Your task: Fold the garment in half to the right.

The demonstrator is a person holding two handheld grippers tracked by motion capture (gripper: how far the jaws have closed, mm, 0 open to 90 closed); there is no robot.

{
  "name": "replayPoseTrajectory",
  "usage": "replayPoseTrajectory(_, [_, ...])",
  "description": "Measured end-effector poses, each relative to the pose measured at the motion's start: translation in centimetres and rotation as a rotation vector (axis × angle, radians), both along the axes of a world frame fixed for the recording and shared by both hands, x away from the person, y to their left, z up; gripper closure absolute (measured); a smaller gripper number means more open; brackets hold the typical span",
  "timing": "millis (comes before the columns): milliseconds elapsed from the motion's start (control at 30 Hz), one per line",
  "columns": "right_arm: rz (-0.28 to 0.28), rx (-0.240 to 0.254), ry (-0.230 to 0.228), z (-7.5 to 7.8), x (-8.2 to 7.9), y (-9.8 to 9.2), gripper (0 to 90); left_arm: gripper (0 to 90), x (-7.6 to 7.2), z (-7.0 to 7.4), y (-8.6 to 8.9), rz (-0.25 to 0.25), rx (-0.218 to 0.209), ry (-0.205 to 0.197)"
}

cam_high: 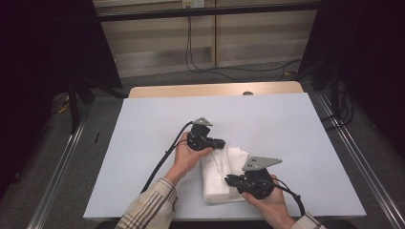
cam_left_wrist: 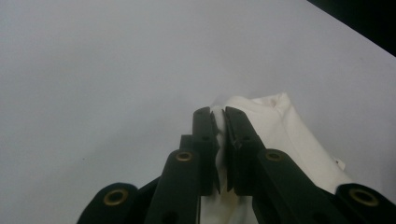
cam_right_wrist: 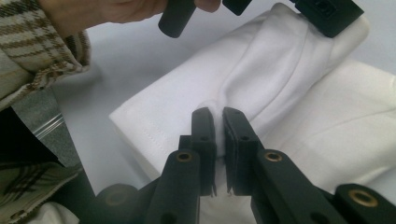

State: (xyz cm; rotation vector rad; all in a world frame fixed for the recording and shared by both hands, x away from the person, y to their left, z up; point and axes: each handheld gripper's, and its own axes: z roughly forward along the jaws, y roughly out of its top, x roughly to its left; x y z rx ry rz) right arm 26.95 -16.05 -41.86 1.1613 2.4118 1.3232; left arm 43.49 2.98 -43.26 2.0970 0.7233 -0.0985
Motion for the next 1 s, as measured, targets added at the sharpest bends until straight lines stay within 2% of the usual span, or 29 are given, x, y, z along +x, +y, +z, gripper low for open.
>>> replayPoseTrajectory(167, [0.009, -0.021, 0.017, -0.3, 0.2, -0.1, 83.4, 82.8, 0.2, -0.5, -0.3, -0.012, 0.010, 0.012])
replayPoseTrajectory(267, [0.004, -0.023, 0.021, -0.4, 0.2, -0.3, 82.8, 82.1, 0.3, -0.6, -0.5, -0.005, 0.002, 0.024])
replayPoseTrajectory(500, [-0.002, -0.035, 0.030, -0.6, 0.0, -0.5, 80.6, 80.0, 0.1, 0.1, -0.8, -0.016, 0.020, 0.013])
replayPoseTrajectory(600, [-0.008, -0.027, 0.037, -0.6, -0.1, -0.9, 81.8, 79.3, 0.1, 0.1, -0.9, -0.024, 0.007, 0.009])
replayPoseTrajectory(667, [-0.012, -0.019, 0.041, -0.7, -0.2, -1.2, 81.5, 79.3, 0.1, 0.2, -1.1, -0.030, 0.018, 0.007])
replayPoseTrajectory(867, [-0.029, -0.015, 0.044, -0.8, -0.5, -1.7, 80.1, 76.8, 0.1, 0.4, -1.4, -0.026, -0.005, 0.002])
replayPoseTrajectory(1000, [-0.030, -0.014, 0.045, -0.8, -0.6, -1.9, 77.7, 76.1, 0.0, 0.7, -1.8, -0.030, -0.039, -0.009])
